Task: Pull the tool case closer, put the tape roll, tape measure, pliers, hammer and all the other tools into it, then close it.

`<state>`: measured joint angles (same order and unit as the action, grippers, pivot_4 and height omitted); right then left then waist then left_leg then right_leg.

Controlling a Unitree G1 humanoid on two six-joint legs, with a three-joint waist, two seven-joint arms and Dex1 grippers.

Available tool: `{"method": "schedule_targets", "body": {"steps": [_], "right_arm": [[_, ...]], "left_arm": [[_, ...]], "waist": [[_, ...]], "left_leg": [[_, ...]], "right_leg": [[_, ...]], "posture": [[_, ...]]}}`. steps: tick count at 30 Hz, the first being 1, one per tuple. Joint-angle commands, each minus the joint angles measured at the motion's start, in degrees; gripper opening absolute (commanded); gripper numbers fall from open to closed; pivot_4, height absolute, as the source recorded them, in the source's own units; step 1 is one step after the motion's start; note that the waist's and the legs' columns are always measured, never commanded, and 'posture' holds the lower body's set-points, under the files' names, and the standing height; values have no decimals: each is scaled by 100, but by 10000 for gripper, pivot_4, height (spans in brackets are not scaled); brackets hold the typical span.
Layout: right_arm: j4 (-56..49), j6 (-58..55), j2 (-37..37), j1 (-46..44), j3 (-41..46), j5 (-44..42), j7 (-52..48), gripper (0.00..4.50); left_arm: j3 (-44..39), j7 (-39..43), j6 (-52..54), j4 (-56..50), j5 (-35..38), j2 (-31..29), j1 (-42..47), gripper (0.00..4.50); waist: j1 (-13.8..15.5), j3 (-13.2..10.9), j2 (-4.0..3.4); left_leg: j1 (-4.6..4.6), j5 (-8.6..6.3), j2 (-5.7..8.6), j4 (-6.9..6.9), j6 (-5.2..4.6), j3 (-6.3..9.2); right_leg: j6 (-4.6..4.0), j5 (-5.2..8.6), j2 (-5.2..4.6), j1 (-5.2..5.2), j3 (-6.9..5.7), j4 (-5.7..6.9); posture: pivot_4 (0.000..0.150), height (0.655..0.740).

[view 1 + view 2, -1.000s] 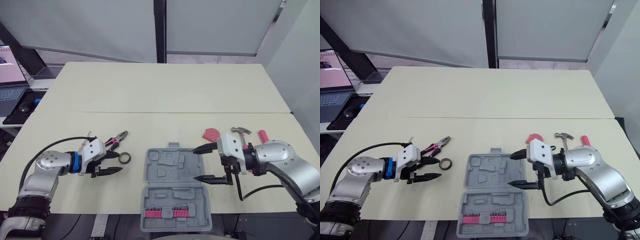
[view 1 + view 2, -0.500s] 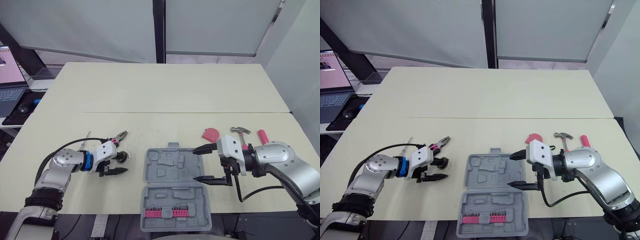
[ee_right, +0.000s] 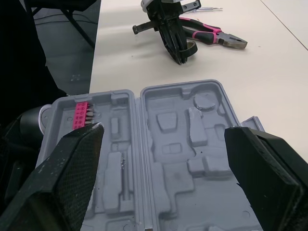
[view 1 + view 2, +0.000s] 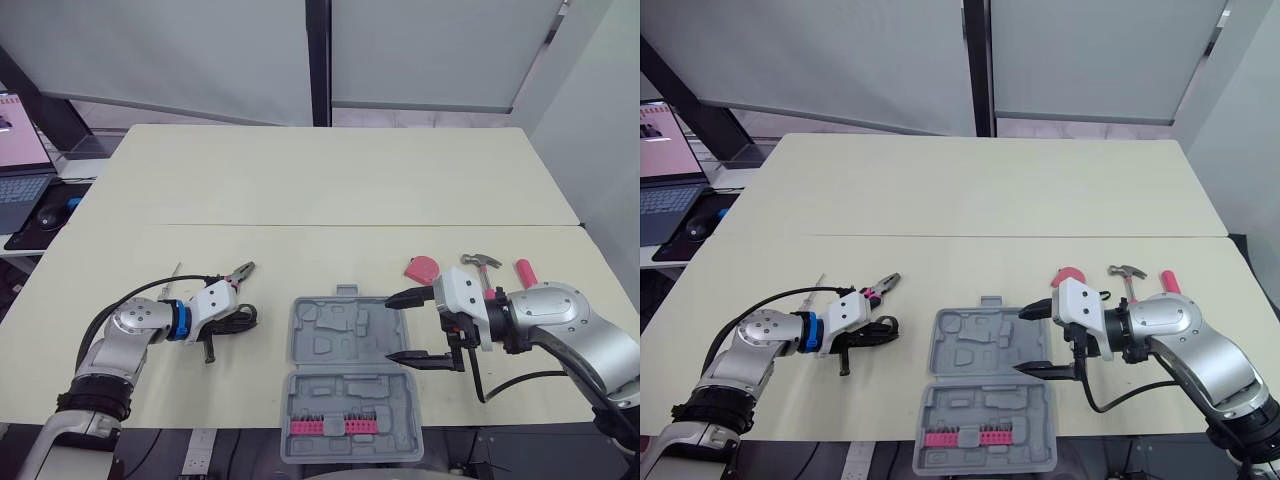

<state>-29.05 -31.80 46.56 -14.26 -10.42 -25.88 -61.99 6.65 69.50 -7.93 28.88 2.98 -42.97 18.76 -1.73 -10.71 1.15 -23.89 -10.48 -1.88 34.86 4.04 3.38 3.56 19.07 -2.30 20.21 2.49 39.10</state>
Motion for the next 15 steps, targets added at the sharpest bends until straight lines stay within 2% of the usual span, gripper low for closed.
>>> {"method": "schedule_targets", "body": {"steps": [1,8,12,15], "right_arm": [[-143,79,0,-31,94,-19,28,45000],[-181,40,8,-7,102,-17,106,45000],[-225,-28,62,64,199,-60,182,45000],[-247,-95,79,107,254,-70,272,45000]], "left_arm": [[44,-25,106,-262,-121,-140,-18,311],[18,249,543,-822,6,-301,-68,311],[-23,634,1558,-1912,405,-524,-137,311],[26,576,2442,-2709,745,-407,-68,311]], "waist": [[0,0,0],[-2,0,0],[-8,0,0],[8,-1,0]], "left_leg": [[0,0,0,0,0,0],[-1,0,0,0,0,0],[-2,0,0,-1,0,1],[-2,0,0,0,0,1]], "right_leg": [[0,0,0,0,0,0],[0,0,0,0,0,0],[0,0,1,1,-1,0],[0,0,0,-1,0,-1]], "posture": [[1500,7400],[1500,7400],[1500,7400],[1500,7400]]}}
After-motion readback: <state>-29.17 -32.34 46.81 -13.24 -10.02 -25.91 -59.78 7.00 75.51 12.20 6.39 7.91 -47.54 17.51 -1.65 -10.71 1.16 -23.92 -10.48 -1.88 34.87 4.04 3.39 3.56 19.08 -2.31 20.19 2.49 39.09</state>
